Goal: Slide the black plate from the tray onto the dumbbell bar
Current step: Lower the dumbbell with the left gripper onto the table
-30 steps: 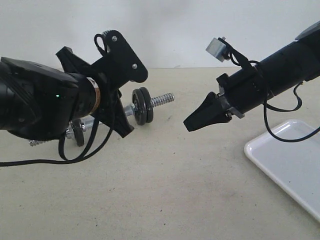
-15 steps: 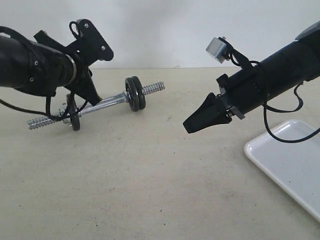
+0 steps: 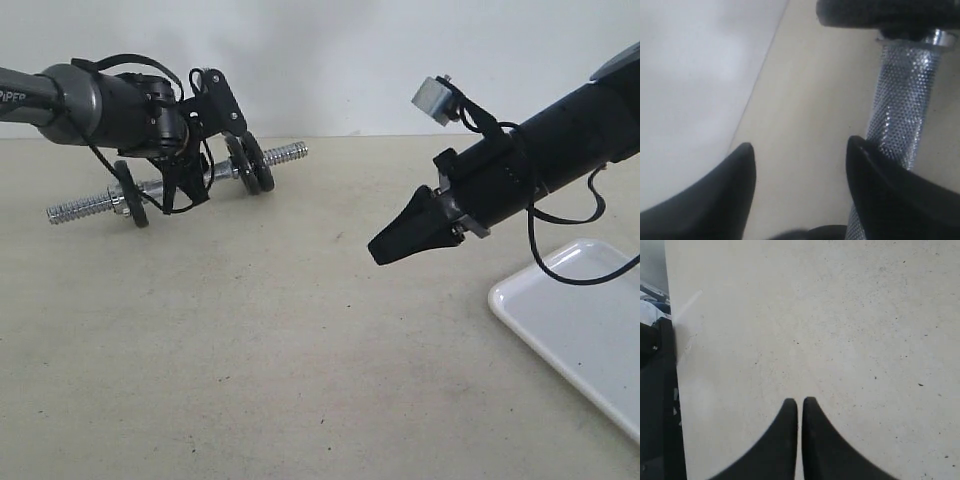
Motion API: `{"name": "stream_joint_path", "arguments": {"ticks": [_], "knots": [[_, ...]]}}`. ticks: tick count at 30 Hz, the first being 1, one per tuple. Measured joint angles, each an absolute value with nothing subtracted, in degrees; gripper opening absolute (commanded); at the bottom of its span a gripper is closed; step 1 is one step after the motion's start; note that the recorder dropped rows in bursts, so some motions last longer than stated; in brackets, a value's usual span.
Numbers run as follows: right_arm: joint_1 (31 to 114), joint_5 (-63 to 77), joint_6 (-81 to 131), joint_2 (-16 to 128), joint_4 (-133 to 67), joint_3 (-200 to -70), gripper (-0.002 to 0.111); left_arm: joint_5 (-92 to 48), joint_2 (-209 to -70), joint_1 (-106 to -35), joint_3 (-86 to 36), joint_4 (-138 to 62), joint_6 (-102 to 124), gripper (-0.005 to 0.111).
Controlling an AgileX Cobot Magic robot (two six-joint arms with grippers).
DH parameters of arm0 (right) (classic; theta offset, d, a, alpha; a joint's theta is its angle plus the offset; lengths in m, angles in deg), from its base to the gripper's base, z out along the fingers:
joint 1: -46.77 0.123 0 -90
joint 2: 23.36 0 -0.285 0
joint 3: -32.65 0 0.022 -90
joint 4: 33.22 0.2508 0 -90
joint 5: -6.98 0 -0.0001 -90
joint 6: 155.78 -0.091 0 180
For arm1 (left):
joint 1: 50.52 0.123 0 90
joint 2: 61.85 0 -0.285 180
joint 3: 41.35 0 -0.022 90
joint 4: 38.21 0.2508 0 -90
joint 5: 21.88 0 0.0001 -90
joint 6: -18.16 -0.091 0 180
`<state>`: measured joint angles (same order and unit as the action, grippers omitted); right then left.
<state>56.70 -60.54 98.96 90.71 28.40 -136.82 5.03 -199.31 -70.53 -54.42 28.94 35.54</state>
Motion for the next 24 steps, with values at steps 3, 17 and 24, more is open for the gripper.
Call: {"name": "stream_joint_path", "arguments": {"ticks": [3, 17, 24], "knots": [[56.7, -58.4, 99.1, 90.7, 28.4, -136.8, 0.000, 4.4, -199.3, -70.3, -55.1, 23.0, 30.6, 0.052], [56.7, -58.0, 99.9, 90.7, 28.4, -136.8, 0.000, 6.7, -199.1, -70.2, -57.2, 9.2, 21.0, 0.052], [56.7, -57.7, 99.9, 90.7, 28.4, -136.8, 0.000, 11.1, -196.6, -70.2, -57.6, -4.3, 8.9, 0.052]]}}
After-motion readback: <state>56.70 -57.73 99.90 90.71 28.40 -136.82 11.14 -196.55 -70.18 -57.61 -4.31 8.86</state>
